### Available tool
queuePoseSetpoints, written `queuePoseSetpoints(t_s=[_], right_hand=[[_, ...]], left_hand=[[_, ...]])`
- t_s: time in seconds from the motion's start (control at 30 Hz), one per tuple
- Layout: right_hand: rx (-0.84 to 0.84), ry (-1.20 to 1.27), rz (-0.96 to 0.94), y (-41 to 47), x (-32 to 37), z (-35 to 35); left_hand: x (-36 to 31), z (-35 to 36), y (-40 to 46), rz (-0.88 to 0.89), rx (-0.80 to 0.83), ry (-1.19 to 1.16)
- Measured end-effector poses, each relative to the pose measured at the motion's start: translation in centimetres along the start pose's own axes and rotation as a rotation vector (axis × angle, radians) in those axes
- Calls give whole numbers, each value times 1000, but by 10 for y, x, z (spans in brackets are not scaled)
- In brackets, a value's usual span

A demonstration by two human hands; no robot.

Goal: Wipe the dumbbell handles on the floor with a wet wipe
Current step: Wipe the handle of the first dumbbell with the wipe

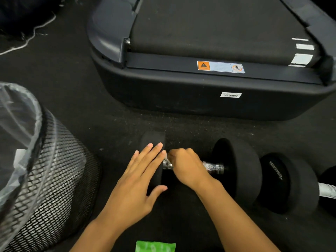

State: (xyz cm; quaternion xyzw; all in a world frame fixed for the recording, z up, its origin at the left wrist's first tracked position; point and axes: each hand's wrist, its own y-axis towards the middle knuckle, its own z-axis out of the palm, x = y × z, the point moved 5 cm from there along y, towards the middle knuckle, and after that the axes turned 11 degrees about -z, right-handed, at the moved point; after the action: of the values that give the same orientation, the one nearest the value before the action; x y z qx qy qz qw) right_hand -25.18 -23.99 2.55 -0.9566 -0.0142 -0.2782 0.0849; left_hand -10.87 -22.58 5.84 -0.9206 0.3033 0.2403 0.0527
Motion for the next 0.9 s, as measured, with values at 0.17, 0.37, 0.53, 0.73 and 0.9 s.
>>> queuePoseSetpoints(t_s=[0.17,0.37,0.53,0.73,0.9], right_hand=[[-2,95,41,-4,-10,-8],[23,22,17,1,-5,0],[24,93,58,6,-16,-6],[-26,77,0,-8,-10,-7],[-50,9,-14,-2,-6,2]], left_hand=[[-1,-1,0,1,3,-4],[-2,-2,1,1,0,-8],[-1,-3,1,1,-6,-4],[0,-2,1,-5,5,-21],[1,-1,1,-7,5,-37]])
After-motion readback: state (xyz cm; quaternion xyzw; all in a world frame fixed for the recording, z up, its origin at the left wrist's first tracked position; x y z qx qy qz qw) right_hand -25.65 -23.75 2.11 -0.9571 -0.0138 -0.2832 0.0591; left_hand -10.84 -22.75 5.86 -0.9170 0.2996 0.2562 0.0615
